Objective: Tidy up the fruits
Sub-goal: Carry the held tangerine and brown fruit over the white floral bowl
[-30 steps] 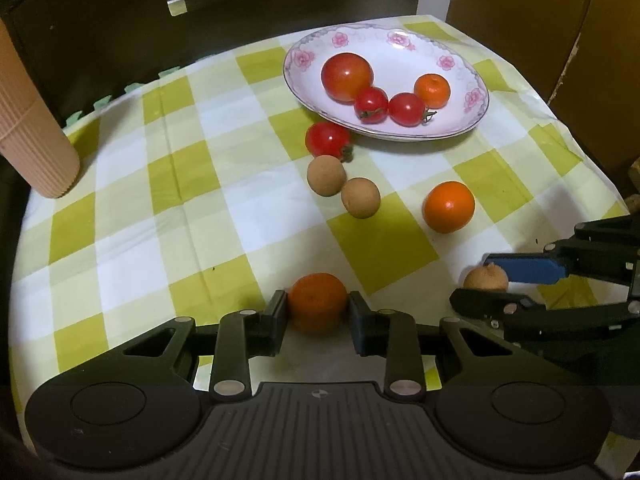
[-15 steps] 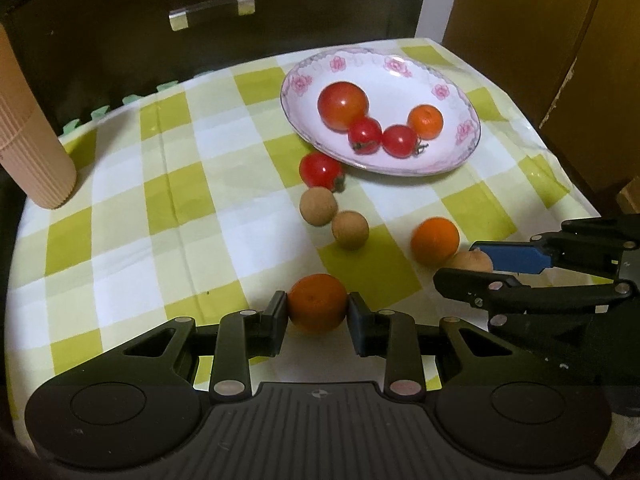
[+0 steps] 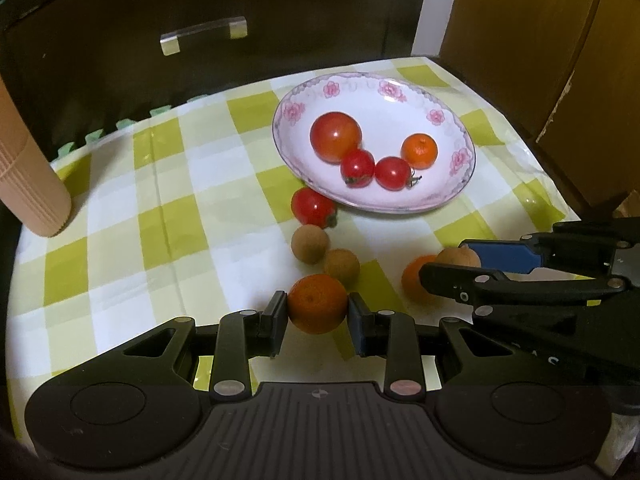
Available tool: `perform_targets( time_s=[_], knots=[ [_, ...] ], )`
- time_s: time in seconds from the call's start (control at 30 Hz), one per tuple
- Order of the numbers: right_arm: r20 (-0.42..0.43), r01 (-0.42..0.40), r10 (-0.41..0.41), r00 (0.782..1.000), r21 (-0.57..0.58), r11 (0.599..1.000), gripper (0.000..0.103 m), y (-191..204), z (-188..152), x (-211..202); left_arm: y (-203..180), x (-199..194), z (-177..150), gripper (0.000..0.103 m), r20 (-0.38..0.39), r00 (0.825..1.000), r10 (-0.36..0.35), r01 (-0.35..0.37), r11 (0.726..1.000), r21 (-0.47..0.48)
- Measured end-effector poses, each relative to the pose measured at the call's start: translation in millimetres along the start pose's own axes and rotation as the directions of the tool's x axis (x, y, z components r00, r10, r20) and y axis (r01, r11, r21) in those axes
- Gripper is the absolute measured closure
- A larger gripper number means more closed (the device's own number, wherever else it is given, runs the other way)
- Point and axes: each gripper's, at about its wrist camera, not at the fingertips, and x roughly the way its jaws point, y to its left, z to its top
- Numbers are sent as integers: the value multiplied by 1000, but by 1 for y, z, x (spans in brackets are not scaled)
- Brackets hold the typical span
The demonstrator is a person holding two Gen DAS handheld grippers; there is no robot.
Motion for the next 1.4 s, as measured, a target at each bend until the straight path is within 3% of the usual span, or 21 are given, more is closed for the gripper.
perform_targets(
  time_s=[1.4],
  knots=[
    [62,35,-39,997,73,997,73,-29,46,10,-8,15,54,66,71,997,34,-36,999,17]
  ],
)
